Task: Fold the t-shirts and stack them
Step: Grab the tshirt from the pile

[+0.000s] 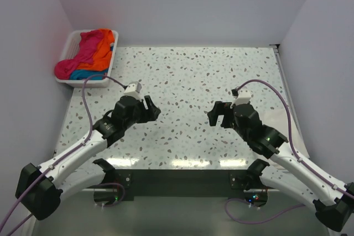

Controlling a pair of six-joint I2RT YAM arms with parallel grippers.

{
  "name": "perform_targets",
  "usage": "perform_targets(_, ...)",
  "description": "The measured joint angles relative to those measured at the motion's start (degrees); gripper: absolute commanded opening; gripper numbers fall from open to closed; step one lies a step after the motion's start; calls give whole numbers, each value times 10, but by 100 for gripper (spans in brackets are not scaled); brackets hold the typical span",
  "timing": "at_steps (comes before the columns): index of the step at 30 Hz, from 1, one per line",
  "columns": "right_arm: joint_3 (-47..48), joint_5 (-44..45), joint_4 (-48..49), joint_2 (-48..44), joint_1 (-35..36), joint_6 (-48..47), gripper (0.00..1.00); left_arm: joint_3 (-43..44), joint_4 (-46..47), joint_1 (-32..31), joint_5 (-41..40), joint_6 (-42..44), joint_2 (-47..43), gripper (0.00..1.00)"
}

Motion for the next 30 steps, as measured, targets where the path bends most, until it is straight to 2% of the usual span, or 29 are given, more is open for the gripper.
perform_targets(4,0,0,-4,0,0,-1,99,12,-3,0,-13,-1,21,72)
perform_targets(11,9,-10,-15,4,0,-19,99,119,2,39,-50,-9,113,73)
perform_targets(16,11,-26,-16,17,0,-30,99,199,13,111,-64,-13,188,74)
perform_targets(23,13,-51,-18,49,0,-35,99,289,15,213,-125,0,276,77)
perform_targets(30,13,-64,-20,51,0,-40,99,357,26,299,-161,27,365,79)
